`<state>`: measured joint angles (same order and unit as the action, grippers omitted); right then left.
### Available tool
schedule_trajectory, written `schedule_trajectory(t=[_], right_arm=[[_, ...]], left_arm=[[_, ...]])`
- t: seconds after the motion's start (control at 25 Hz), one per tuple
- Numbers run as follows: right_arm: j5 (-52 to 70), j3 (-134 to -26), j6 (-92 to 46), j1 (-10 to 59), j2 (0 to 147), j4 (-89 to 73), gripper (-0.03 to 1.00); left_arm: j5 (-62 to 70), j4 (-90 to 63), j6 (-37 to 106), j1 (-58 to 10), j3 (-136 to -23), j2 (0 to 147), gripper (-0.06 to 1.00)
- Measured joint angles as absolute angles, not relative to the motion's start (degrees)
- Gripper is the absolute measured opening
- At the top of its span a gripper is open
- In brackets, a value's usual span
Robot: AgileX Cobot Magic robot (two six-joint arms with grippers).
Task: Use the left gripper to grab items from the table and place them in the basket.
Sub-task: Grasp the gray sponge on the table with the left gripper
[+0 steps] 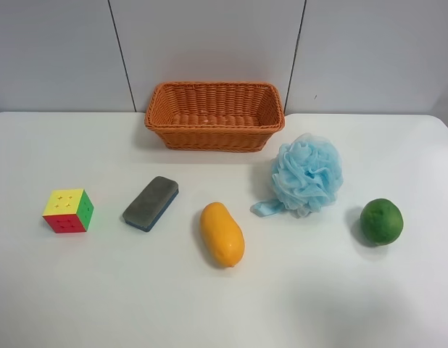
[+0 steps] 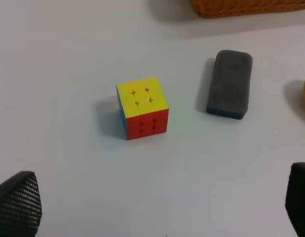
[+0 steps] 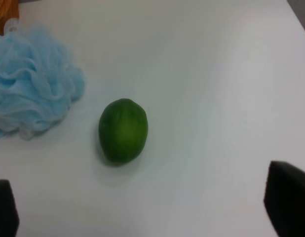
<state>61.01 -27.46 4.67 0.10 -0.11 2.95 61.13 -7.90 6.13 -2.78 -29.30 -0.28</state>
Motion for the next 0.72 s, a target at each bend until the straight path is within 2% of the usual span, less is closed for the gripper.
schedule_trajectory(t=[0.16, 0.4, 0.72], right_arm=[[61.01, -27.46, 4.67, 0.1, -0.11, 2.95, 0.99], [61.01, -27.46, 4.67, 0.1, -0.11, 2.95, 0.99], [61.01, -27.46, 4.67, 0.1, -0.11, 2.95, 0.99]], left_arm=[[61.85, -7.69, 6.07, -2.78, -30.26, 2.34, 0.99], [65.46, -7.32, 8.06, -3.62, -43.82, 23.09, 0.99], [65.59, -4.85, 6.46, -14.35, -58.49, 52.21, 0.99]])
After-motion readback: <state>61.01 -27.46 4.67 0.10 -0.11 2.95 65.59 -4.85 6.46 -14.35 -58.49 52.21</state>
